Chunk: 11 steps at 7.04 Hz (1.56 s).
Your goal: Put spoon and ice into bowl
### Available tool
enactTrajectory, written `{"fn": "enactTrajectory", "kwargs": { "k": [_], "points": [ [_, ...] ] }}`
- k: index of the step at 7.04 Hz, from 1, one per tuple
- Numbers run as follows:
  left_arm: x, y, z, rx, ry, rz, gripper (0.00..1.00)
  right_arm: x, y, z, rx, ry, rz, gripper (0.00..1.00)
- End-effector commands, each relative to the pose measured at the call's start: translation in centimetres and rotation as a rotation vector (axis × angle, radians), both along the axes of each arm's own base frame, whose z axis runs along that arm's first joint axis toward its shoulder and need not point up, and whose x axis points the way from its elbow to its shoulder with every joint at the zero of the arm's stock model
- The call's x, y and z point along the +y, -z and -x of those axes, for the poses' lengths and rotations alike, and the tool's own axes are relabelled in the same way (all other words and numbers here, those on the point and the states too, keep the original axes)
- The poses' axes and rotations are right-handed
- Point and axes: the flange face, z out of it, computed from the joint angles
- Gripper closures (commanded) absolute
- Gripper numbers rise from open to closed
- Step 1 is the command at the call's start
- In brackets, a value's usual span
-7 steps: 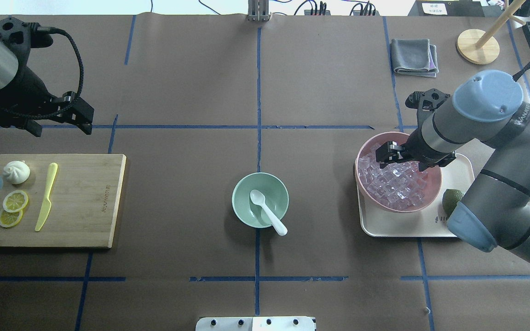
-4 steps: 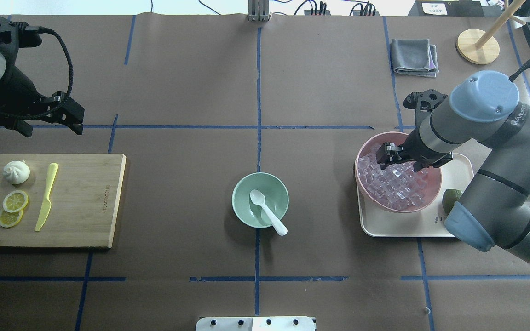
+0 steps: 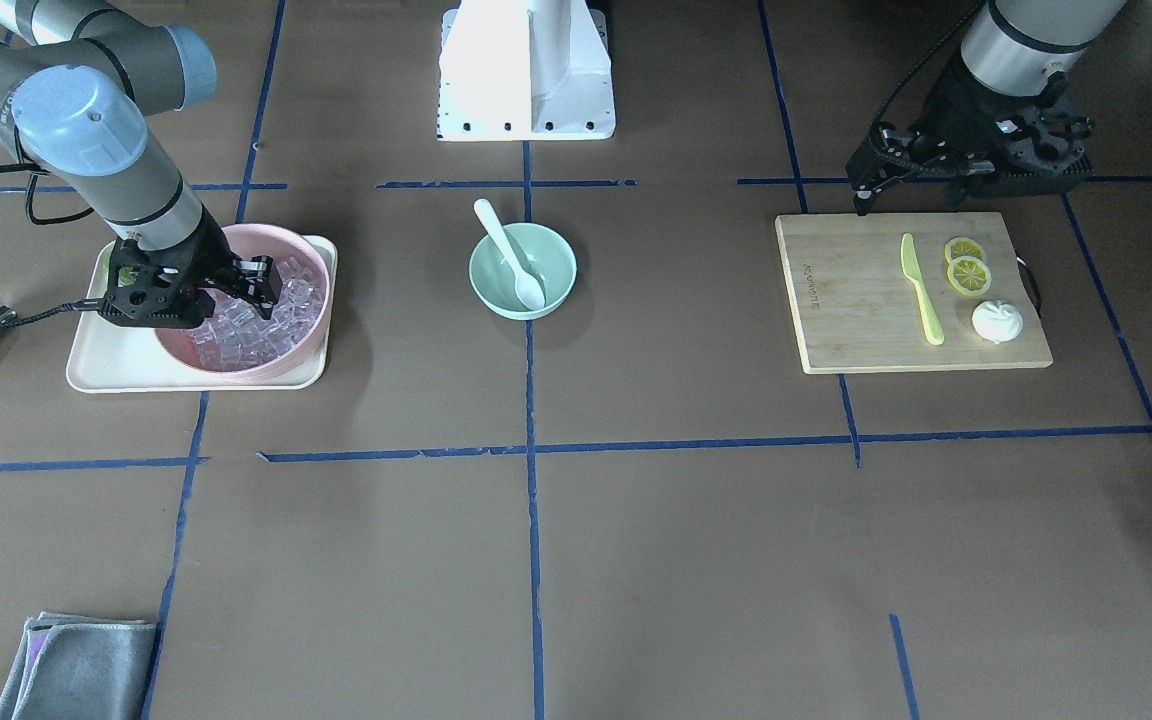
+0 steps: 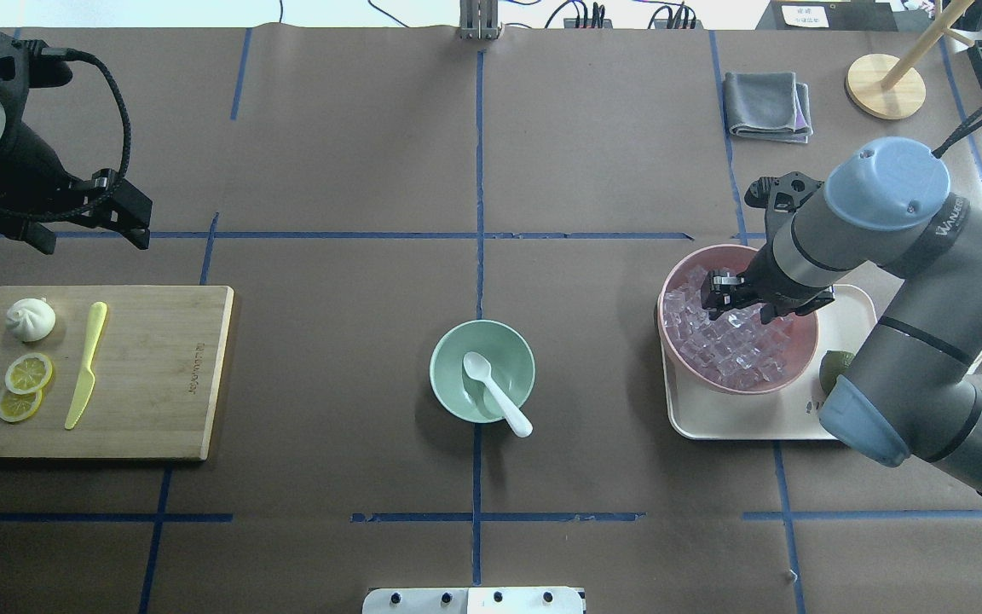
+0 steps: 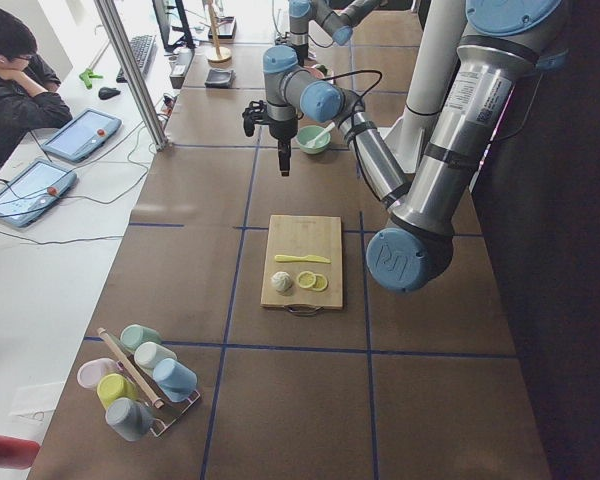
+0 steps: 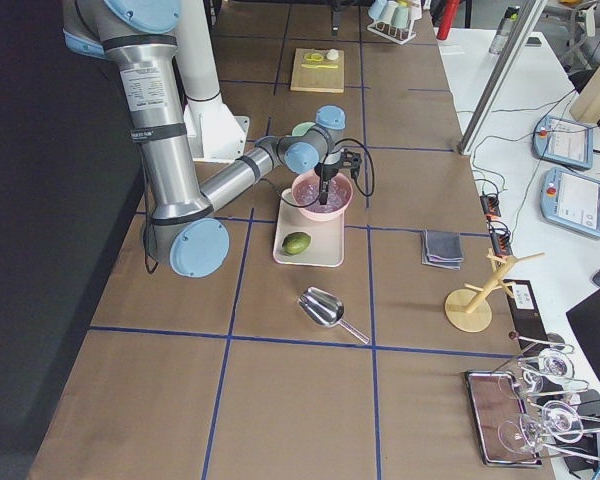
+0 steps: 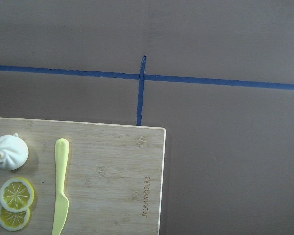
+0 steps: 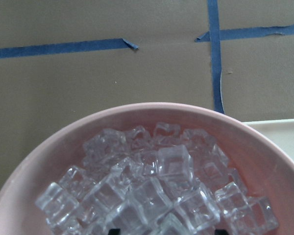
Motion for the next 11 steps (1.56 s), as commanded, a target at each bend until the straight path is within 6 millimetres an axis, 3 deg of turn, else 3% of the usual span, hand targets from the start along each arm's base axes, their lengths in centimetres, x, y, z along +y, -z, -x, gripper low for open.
{"fn": "enactTrajectory", "kwargs": {
  "k": [1, 4, 11],
  "points": [
    [-0.03, -0.06, 0.11, -0.001, 0.002, 0.002, 0.0, 0.09, 0.28, -0.07, -0.006, 0.001, -0.002, 0.39],
    [-0.02, -0.29, 0.21, -0.004, 0.004, 0.006, 0.0, 0.09, 0.78, -0.41, -0.014, -0.001, -0.007, 0.52],
    [0.02, -0.27, 0.13, -0.002, 0.002, 0.005, 0.0, -0.08, 0.4, -0.53, -0.004, -0.006, -0.002, 0.51]
  ]
}}
